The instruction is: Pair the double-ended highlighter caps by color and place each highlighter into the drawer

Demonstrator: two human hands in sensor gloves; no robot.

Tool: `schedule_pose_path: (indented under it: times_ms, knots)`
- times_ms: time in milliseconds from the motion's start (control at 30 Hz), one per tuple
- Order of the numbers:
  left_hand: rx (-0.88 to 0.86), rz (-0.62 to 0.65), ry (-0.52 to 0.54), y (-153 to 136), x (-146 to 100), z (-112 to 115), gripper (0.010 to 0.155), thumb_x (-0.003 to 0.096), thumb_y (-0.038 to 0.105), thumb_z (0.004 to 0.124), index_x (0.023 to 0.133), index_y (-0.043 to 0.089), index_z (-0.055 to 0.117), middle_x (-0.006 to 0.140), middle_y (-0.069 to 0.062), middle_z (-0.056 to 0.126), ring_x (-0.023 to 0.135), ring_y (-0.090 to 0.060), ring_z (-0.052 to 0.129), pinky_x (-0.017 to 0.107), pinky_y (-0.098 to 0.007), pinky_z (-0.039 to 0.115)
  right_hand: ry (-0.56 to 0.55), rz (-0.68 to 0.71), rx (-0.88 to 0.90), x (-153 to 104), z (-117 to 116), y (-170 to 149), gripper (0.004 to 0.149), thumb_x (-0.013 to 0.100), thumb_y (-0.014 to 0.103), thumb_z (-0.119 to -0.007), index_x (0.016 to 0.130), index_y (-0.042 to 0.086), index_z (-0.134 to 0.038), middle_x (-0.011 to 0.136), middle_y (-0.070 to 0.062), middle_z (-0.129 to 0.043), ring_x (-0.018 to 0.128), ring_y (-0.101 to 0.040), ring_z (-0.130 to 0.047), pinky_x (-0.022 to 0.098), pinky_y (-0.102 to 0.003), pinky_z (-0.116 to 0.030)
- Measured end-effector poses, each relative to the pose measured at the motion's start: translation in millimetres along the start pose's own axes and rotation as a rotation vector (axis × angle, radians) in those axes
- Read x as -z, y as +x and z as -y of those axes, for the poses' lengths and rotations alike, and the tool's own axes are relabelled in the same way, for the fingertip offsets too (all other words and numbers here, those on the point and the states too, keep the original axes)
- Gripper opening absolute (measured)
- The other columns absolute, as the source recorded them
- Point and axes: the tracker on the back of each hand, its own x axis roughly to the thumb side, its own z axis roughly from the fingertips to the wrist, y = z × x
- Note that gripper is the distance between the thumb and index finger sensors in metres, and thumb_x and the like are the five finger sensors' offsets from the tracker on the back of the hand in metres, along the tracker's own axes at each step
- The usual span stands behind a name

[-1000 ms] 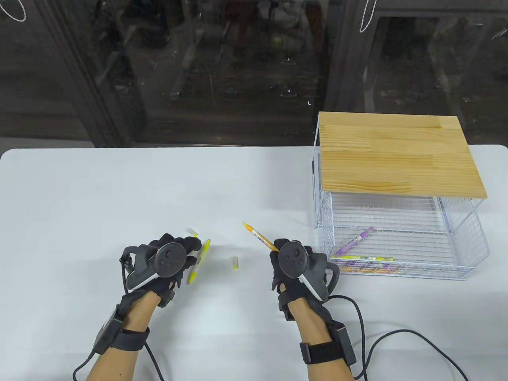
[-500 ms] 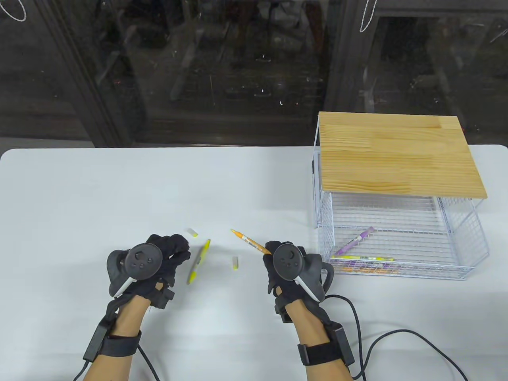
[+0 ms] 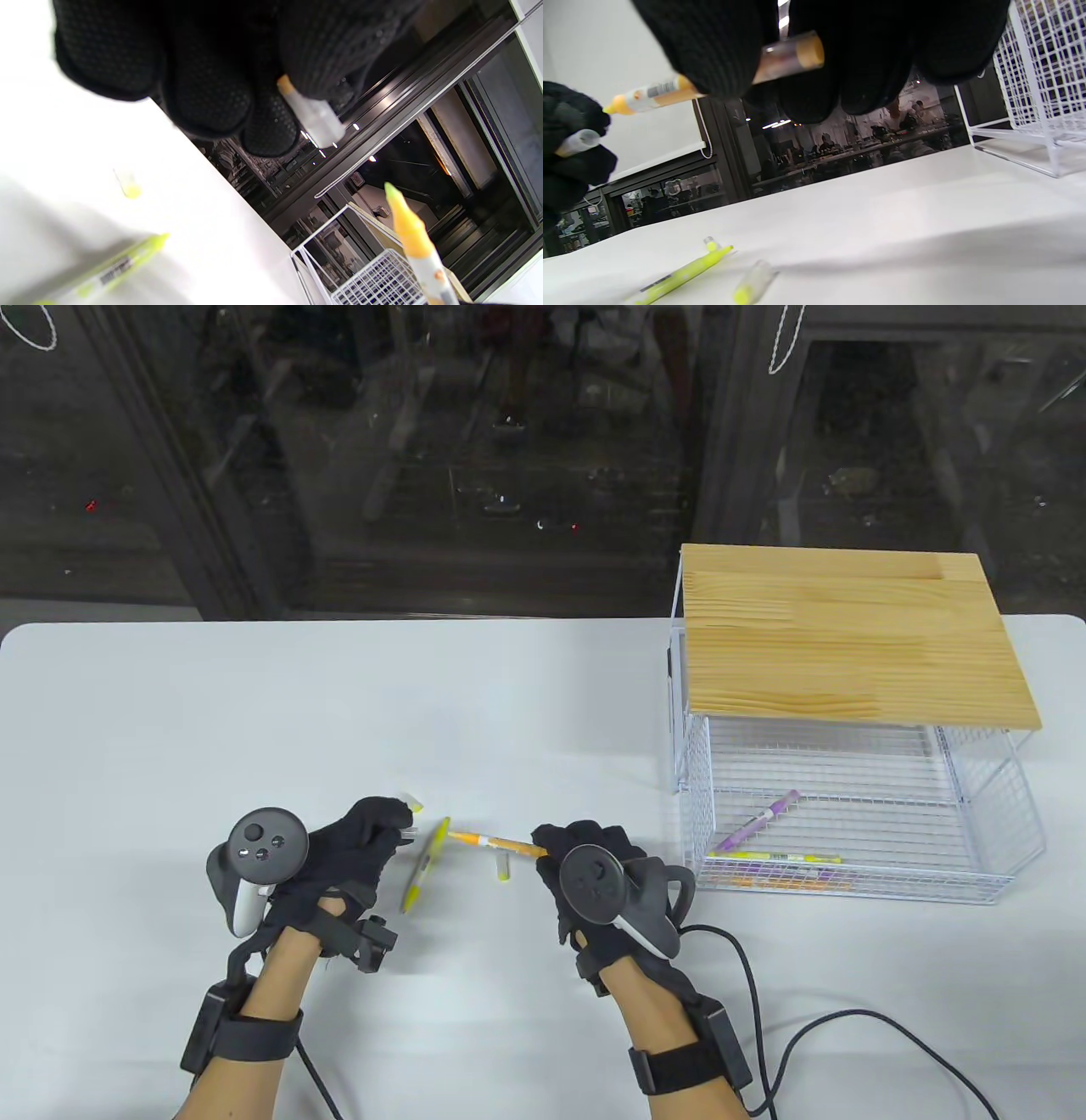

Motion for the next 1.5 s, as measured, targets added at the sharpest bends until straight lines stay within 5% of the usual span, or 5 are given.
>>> schedule_pose_path:
  times_ms: [1500]
  knots:
    - [0.036,0.006,-0.186,4,-3,34,0.045,0.0407,0.033,0.076,0.084,0.032,0.089,0.064,0.000,0.108,0.057,-0.031,0.100,0.045,-0.057,0.084,-0.027,0.071,-0.039,-2,-2,8,0.043,0.042,0.034,-0.085,0.085,0.038,-0.086,0.087,0.000,-0.086,0.075,-0.031,-0.086,0.057,-0.052,-0.074]
